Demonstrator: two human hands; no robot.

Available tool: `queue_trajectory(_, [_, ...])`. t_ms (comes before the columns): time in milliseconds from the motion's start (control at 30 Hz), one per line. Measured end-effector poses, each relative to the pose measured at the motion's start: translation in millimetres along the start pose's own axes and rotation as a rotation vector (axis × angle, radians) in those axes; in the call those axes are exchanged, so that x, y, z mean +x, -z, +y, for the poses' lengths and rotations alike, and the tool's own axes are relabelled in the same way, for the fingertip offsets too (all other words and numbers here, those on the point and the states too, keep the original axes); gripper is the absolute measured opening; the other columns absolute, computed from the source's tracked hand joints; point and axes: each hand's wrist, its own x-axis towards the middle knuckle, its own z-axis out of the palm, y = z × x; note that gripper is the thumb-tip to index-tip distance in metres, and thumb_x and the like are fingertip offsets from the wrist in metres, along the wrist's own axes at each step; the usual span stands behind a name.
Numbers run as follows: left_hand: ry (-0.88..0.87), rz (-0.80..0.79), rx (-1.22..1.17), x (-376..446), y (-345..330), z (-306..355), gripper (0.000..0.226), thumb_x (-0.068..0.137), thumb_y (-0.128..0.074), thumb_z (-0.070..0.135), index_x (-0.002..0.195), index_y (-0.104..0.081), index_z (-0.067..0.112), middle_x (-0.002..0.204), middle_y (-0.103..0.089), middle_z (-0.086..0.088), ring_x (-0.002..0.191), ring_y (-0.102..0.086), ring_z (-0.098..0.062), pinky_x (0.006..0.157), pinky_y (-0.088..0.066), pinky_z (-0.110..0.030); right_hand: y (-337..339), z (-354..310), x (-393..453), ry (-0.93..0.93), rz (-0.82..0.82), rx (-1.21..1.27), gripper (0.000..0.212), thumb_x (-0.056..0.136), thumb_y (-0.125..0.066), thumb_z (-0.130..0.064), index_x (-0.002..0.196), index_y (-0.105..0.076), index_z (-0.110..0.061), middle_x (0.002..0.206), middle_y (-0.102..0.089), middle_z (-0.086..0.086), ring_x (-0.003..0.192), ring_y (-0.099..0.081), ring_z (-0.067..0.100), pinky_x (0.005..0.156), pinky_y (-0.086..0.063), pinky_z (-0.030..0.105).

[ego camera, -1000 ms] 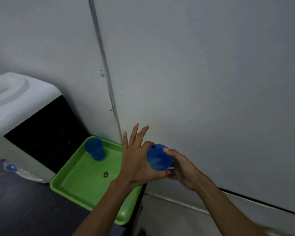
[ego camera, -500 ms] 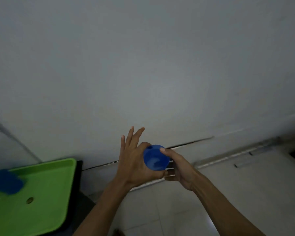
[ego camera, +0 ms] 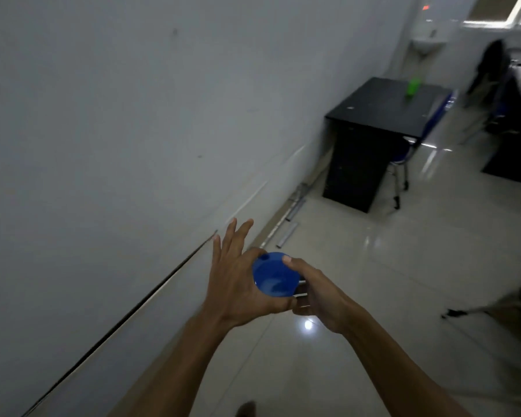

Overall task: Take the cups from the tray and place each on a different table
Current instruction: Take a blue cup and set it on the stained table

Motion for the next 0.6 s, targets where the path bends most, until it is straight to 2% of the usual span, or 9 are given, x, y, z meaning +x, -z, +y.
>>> queue_trajectory(167, [-0.152, -0.114, -0.093, 72, -54, 19, 0.076, 0.047, -0.073, 0.073, 0.104, -0.068, 0.022, 0.159, -0.024, -0.004, 0.149, -0.004, -0.019, 0.118, -0.002, -0.059, 67, -2, 13, -0.037, 0.183, 0.097, 0.058, 0.071, -0.051, -0.073, 0.109, -0.061, -0.029, 0.11, -0.069, 0.007, 0.098, -0.068, 0.026, 0.1, -0.047, 0.049])
queue_trajectory(433, [-0.328, -0.243, -0.183, 185, -107, 39, 0.076, 0.049, -0.084, 0.063, 0.109, -0.067, 0.019, 0.159, -0.021, -0.008, 0.149, -0.004, -0.023, 0.12, 0.003, -0.051, 144, -26, 49, 0.014, 0.389, 0.211, 0.062, 0.074, -0.055, -0.072, 0.115, -0.063, -0.026, 0.106, -0.071, 0.01, 0.082, -0.068, 0.019, 0.081, -0.052, 0.036])
queue_trajectory(600, [-0.412, -0.303, -0.219, 249, -134, 54, 0.076, 0.049, -0.076, 0.062, 0.108, -0.068, 0.017, 0.158, -0.023, -0.01, 0.149, -0.005, -0.026, 0.119, -0.002, -0.057, 184, -43, 75, 0.024, 0.51, 0.296, 0.065, 0.074, -0.052, -0.069, 0.118, -0.061, -0.021, 0.1, -0.072, 0.014, 0.077, -0.067, 0.02, 0.087, -0.051, 0.04])
